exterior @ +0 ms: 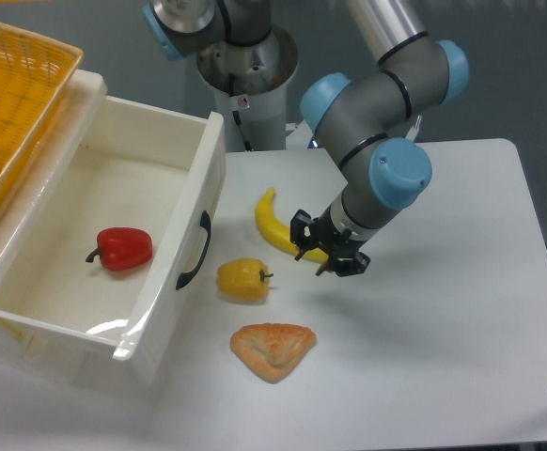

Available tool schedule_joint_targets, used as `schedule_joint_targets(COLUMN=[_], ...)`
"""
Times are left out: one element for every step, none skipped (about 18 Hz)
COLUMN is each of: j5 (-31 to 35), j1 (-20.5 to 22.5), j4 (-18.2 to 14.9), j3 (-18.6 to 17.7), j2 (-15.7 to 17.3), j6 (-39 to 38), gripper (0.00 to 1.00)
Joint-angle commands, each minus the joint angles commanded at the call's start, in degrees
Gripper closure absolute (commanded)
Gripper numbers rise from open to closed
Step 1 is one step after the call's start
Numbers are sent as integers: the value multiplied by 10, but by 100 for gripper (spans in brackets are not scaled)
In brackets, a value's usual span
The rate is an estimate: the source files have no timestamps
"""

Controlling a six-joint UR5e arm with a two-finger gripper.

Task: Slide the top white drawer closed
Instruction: 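Move the gripper over the banana toward the open white drawer's front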

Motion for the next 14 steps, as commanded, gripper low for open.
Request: schedule_joint_targets(j5=[-1,-7,-14,-23,-31,-38,-43,-52,-61,-68,-75,-78,-82,-89], j1=[-4,-11,-18,-23,-29,-35,-40,-43,-44,-45,-50,-53,-54,-55], j4=[-8,-14,-21,-26,-27,-27,-27,-27,-28,-27,-27,-27,-27,-26], j3=[0,0,0,1,1,1,1,2,2,4,6,8,10,11], j2=[1,5,10,12,12,15,19,21,22,25,26,26,26,29], j6=[0,-1,-3,-8,-17,-30,-39,-46,-49,-50,-53,-58,-64,-67], gripper=[100,100,100,100,100,100,100,100,100,100,100,100,100,100])
